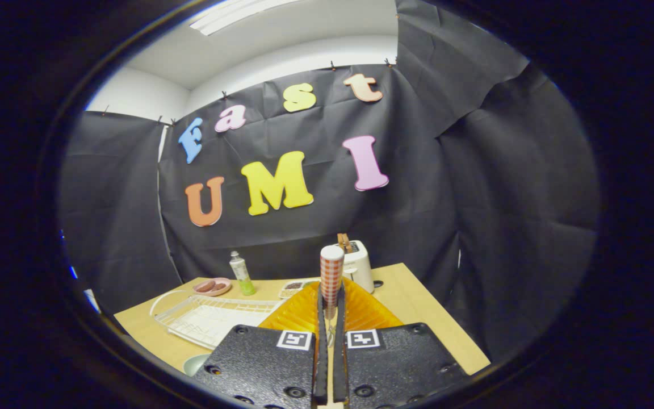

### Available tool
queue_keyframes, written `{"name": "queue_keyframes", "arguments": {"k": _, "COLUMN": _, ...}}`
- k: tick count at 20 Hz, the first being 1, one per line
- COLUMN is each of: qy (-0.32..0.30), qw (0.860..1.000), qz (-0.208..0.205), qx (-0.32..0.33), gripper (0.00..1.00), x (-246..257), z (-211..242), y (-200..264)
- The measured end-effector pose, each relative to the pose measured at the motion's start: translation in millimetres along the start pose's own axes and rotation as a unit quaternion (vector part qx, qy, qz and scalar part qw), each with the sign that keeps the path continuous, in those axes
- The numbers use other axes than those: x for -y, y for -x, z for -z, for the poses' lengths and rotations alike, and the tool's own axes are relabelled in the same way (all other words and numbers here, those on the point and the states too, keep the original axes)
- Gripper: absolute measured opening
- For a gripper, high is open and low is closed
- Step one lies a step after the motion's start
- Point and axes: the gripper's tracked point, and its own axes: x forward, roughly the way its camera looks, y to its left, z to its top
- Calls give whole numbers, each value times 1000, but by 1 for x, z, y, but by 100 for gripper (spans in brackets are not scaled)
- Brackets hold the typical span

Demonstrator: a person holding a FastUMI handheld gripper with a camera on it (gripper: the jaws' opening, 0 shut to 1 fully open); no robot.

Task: Take the plate from the dish rack, then take the spoon from the basket and place it into the plate.

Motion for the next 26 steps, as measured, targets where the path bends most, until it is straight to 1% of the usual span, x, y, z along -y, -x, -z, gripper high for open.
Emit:
{"name": "queue_keyframes", "arguments": {"k": 4, "qy": 8, "qw": 999, "qz": -39, "qx": -10, "gripper": 9, "x": -64, "z": 20, "y": 19}}
{"name": "queue_keyframes", "arguments": {"k": 6, "qy": 9, "qw": 998, "qz": -57, "qx": -27, "gripper": 9, "x": -95, "z": 38, "y": 23}}
{"name": "queue_keyframes", "arguments": {"k": 11, "qy": 15, "qw": 995, "qz": -71, "qx": -70, "gripper": 9, "x": -147, "z": 93, "y": 23}}
{"name": "queue_keyframes", "arguments": {"k": 15, "qy": -1, "qw": 991, "qz": -75, "qx": -108, "gripper": 9, "x": -170, "z": 129, "y": 17}}
{"name": "queue_keyframes", "arguments": {"k": 19, "qy": -8, "qw": 989, "qz": -69, "qx": -129, "gripper": 9, "x": -186, "z": 155, "y": 12}}
{"name": "queue_keyframes", "arguments": {"k": 24, "qy": -1, "qw": 988, "qz": -63, "qx": -138, "gripper": 9, "x": -191, "z": 167, "y": 9}}
{"name": "queue_keyframes", "arguments": {"k": 26, "qy": -3, "qw": 987, "qz": -71, "qx": -145, "gripper": 11, "x": -196, "z": 172, "y": 9}}
